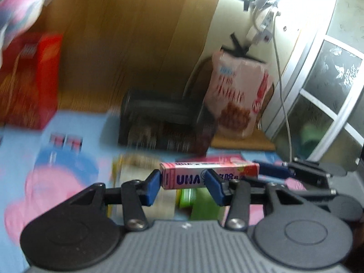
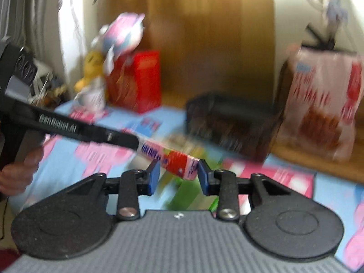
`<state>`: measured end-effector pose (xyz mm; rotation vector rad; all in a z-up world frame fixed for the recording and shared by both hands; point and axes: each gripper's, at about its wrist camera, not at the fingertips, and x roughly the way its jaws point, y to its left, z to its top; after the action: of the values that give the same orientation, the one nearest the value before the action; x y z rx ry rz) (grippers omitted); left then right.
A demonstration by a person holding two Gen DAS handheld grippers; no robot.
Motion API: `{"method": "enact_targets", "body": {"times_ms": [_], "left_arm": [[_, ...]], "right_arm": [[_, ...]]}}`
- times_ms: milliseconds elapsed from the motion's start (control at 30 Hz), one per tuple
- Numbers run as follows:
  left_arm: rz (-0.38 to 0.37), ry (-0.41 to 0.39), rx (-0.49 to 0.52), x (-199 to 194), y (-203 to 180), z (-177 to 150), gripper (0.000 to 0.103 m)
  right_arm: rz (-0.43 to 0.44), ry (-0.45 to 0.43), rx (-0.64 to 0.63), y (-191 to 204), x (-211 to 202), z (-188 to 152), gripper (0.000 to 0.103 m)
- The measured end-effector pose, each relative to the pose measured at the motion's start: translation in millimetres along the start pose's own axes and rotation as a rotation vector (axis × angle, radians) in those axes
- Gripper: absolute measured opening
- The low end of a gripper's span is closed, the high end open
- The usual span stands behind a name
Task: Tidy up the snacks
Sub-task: 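Grasp the pink UHA candy box with the left tool, then carry the candy box into the metal tin and open the left tool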
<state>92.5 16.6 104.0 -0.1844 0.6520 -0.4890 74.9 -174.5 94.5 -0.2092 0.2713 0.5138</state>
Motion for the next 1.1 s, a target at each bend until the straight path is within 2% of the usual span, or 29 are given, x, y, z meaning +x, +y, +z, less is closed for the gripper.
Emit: {"method": "enact_targets", "body": {"times_ms": [133, 233, 400, 500, 567, 600, 633, 667, 767, 833, 900, 933, 967, 1000, 1033, 1100], "left_arm": [[0.008, -0.016, 0.007, 46, 7, 55, 0.043], [0.039, -0.007, 0.002, 84, 15, 77, 0.043], [0.088, 0.026, -0.013, 140, 32, 87, 0.044], [0.107, 0.035, 0.0, 154, 40, 84, 0.048], [0.115, -0.029, 0.025, 145, 47, 83, 0.056], [0.141, -0.065, 0.024, 140, 52, 84, 0.061], [0.182, -0.09, 0.014, 137, 59, 85, 0.062], [0.216, -0.091, 0.001, 138, 66, 86, 0.062], [0.257, -0.003, -0.051, 157, 88, 84, 0.058], [0.244, 0.06, -0.062, 169, 93, 75, 0.046], [0.233, 0.078, -0.073, 174, 94, 67, 0.044], [0.213, 0.088, -0.09, 175, 95, 65, 0.038], [0.201, 0.096, -0.111, 175, 94, 64, 0.038], [0.208, 0.1, -0.12, 173, 92, 63, 0.038], [0.216, 0.107, -0.118, 170, 90, 62, 0.037], [0.238, 0.118, -0.105, 163, 85, 57, 0.037]], "right_arm": [[-0.037, -0.021, 0.074, -46, 39, 44, 0.039], [-0.061, -0.013, 0.102, -72, 71, 57, 0.039], [-0.097, 0.038, 0.106, -89, 123, 53, 0.042], [-0.096, 0.07, 0.104, -94, 140, 46, 0.046], [-0.119, 0.018, 0.11, -100, 134, 42, 0.052], [-0.132, -0.01, 0.131, -106, 129, 41, 0.064], [-0.148, -0.033, 0.161, -114, 125, 39, 0.071], [-0.162, -0.046, 0.189, -118, 120, 36, 0.072], [-0.183, -0.02, 0.272, -139, 123, 25, 0.073], [-0.182, 0.018, 0.332, -149, 129, 17, 0.075], [-0.14, 0.071, 0.4, -156, 138, 8, 0.075], [-0.101, 0.116, 0.442, -159, 145, 3, 0.075], [-0.052, 0.166, 0.485, -161, 152, -3, 0.075], [-0.012, 0.211, 0.524, -162, 161, -8, 0.079], [-0.003, 0.211, 0.573, -163, 164, -14, 0.085], [-0.01, 0.219, 0.575, -157, 166, -16, 0.086]]}}
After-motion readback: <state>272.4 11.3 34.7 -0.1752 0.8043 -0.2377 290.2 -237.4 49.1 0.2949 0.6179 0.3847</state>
